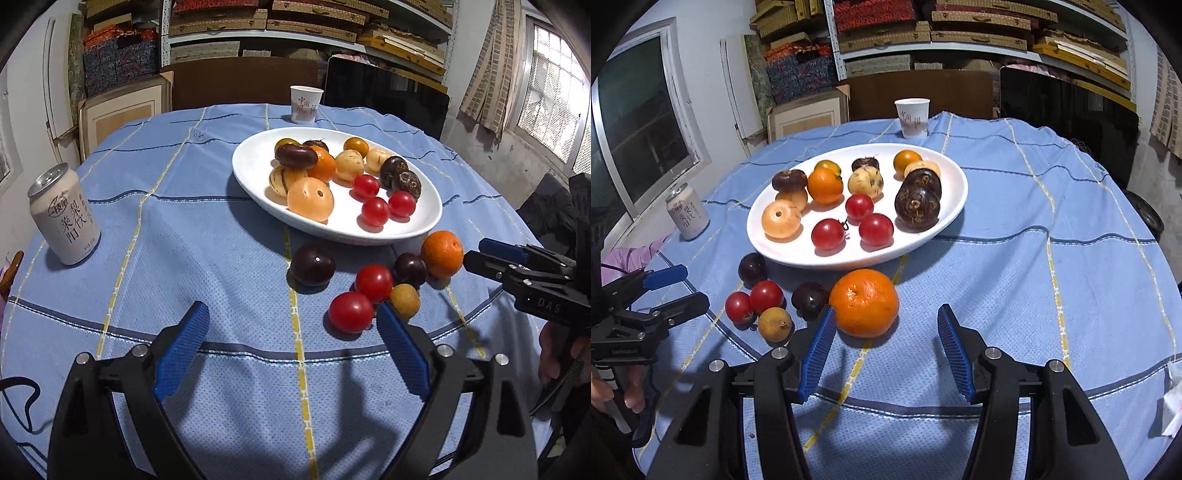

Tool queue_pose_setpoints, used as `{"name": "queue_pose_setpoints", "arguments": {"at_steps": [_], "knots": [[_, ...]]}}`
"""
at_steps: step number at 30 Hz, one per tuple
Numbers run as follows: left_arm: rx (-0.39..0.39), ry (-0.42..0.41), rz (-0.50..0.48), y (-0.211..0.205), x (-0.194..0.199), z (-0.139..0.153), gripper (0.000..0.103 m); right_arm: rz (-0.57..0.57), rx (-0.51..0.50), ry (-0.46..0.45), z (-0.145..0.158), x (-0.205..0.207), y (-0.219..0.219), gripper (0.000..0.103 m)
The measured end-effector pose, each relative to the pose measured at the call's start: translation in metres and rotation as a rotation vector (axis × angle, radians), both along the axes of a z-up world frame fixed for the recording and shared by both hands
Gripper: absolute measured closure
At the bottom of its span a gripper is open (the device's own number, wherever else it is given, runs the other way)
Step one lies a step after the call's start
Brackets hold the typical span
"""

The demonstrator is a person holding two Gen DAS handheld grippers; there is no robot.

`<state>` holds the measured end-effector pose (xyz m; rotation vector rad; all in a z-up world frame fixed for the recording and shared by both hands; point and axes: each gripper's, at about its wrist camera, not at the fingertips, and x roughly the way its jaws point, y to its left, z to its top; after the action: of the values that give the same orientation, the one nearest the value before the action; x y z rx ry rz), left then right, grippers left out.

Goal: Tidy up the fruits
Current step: 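Grasp a tangerine with the right tool while the left tool moves toward a red tomato, then grasp a red tomato with the left tool while the right tool holds the tangerine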

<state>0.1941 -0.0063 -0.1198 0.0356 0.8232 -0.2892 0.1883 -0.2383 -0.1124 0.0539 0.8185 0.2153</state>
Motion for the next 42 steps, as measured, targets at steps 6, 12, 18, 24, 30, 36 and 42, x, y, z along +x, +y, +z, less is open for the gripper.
{"name": "queue_pose_setpoints", "arguments": {"at_steps": [6, 12, 18, 24, 30, 36, 42], "knots": [[-0.003, 0.015, -0.018, -0.004, 0.003, -0.003, 0.013, 0.016, 0.007, 0.019, -0.006, 0.008, 0.008, 0.045], [0.002, 0.022, -0.035, -0.007, 0.004, -0.006, 0.013, 0.013, 0.002, 0.035, -0.012, 0.02, 0.014, 0.045], [0.04, 0.026, -0.065, -0.016, 0.002, -0.01, 0.013, 0.035, 0.035, 0.032, -0.017, 0.022, 0.018, 0.056], [0.124, 0.003, -0.057, -0.029, 0.002, -0.013, 0.013, 0.035, 0.105, -0.048, -0.01, 0.004, 0.008, 0.056], [0.189, 0.009, -0.083, -0.047, 0.006, -0.019, 0.031, 0.004, 0.146, -0.042, -0.01, 0.006, -0.003, 0.056], [0.176, 0.033, -0.119, -0.051, 0.008, -0.023, 0.055, 0.009, 0.156, -0.046, -0.01, 0.005, -0.004, 0.056], [0.156, 0.024, -0.125, -0.05, 0.006, -0.022, 0.068, 0.007, 0.16, -0.051, -0.009, 0.003, -0.005, 0.056]]}}
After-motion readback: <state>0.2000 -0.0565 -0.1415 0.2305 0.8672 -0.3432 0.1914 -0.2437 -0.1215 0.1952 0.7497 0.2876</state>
